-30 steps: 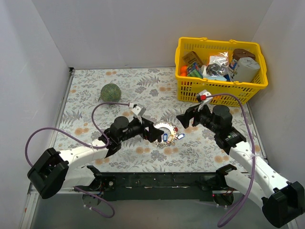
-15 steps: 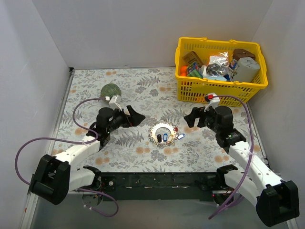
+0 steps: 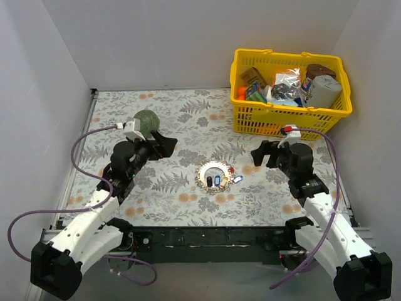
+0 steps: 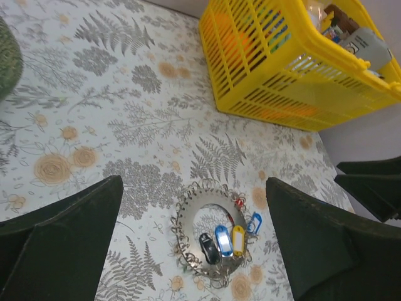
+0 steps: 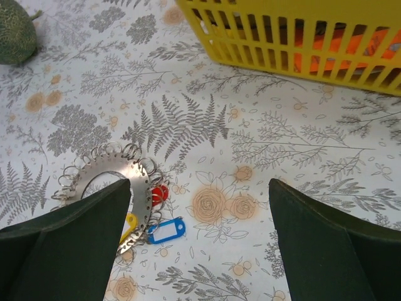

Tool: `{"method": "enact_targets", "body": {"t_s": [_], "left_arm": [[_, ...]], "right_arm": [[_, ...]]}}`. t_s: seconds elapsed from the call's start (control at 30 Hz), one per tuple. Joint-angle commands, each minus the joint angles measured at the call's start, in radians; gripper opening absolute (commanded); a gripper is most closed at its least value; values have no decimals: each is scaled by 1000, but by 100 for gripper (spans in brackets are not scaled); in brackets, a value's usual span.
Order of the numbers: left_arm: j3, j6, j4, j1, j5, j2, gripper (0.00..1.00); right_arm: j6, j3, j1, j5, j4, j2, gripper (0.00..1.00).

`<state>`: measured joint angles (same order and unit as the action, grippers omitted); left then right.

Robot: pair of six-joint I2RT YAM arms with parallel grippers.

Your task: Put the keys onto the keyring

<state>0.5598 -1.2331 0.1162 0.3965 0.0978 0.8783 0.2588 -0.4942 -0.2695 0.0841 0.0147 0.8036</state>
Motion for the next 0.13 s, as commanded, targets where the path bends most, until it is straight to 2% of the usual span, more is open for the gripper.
{"method": "enact_targets", "body": {"t_s": [0.0,0.1], "left_arm": [[46,53,-84,-7,-151,-82,98],[12,72,-38,-4,-153,-137,98]], "right_arm": [[-26,-56,6,-153,4,-75,98],[-29,-18,4,-280,27,-142,98]]}}
